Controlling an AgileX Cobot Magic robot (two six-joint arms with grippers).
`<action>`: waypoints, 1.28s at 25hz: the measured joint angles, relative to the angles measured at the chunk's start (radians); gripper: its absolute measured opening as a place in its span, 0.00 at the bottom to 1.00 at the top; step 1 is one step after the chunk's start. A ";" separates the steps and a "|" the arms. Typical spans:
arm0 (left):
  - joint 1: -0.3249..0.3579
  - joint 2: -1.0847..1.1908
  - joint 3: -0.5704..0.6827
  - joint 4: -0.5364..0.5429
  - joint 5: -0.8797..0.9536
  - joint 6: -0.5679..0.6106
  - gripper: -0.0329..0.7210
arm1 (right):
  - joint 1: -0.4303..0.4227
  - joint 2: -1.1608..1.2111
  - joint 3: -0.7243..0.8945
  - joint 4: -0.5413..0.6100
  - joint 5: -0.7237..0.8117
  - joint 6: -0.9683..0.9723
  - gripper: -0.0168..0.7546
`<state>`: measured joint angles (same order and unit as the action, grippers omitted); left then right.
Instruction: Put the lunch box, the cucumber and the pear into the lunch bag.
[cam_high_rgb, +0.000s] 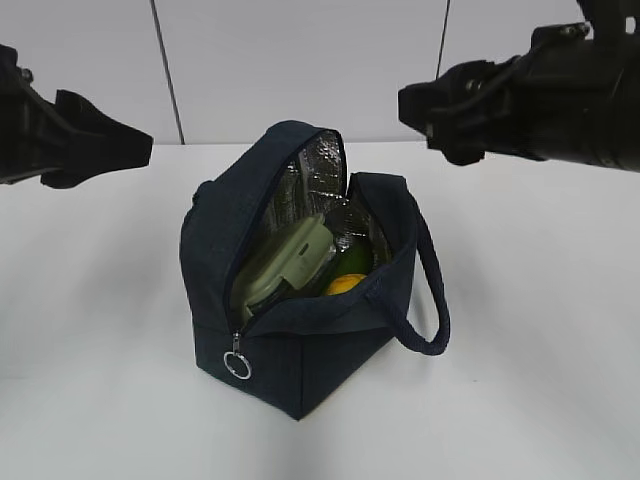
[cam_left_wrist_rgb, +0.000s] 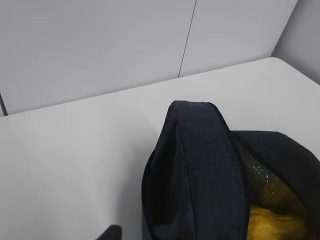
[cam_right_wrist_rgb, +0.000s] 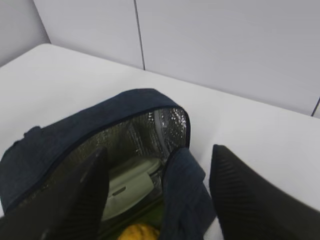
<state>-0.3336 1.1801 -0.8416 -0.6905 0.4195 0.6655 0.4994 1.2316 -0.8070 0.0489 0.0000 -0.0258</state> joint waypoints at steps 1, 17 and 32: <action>0.000 0.000 0.000 0.000 0.000 0.000 0.50 | 0.012 0.000 0.015 -0.009 0.000 0.000 0.66; 0.000 0.000 0.000 0.001 0.020 0.002 0.50 | 0.408 0.221 0.299 -0.049 -0.293 0.000 0.51; 0.000 0.000 0.000 0.002 0.021 0.003 0.50 | 0.408 0.576 0.102 0.008 -0.408 0.000 0.51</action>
<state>-0.3336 1.1801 -0.8416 -0.6884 0.4408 0.6687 0.9074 1.8075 -0.7052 0.0570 -0.4081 -0.0258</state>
